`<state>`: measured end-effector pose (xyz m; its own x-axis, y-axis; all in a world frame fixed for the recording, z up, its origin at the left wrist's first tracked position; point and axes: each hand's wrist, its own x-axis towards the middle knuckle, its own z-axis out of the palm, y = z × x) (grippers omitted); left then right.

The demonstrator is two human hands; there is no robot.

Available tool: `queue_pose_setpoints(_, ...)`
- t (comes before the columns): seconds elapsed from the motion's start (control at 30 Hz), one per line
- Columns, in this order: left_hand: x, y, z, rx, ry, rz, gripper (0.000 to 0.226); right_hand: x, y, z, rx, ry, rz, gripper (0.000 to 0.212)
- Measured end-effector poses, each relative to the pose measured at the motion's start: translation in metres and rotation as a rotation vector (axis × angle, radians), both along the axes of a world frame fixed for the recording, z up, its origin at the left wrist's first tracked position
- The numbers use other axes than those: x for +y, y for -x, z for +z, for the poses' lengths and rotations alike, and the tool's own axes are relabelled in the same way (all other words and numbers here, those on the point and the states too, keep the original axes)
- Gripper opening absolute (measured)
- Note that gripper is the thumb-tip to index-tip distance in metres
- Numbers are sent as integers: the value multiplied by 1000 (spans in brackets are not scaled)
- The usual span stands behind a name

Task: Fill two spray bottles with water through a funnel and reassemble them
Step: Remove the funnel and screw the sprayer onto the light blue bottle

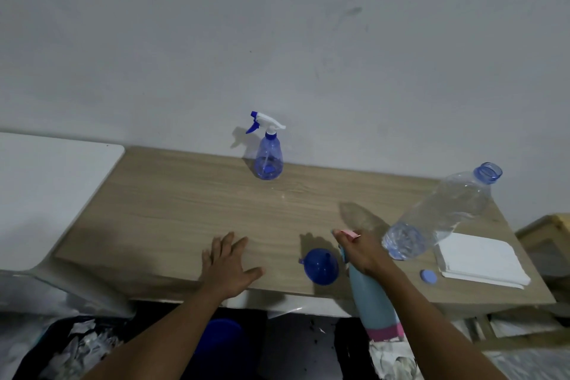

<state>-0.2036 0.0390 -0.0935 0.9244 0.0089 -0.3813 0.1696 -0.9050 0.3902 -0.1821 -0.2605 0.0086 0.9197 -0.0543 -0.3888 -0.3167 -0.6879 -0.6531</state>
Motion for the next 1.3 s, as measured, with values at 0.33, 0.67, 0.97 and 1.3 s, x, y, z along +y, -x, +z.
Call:
queue_pose_setpoints(0.33,-2,-27,-3,145,-50,-38,127,-1,-54,35,-448,-90,-167,32)
queue_pose_setpoints(0.67,-2,-32,-5,224,-67,-73,128,42,-173,27,-624,-48,-95,21)
queue_pose_setpoints(0.97,-3,-34,-3,230,-61,-58,130,64,-232,18,-553,45,46,20)
queue_pose_setpoints(1.3,-2,-34,-2,244,-68,-60,129,52,-209,3,-615,-87,7,58)
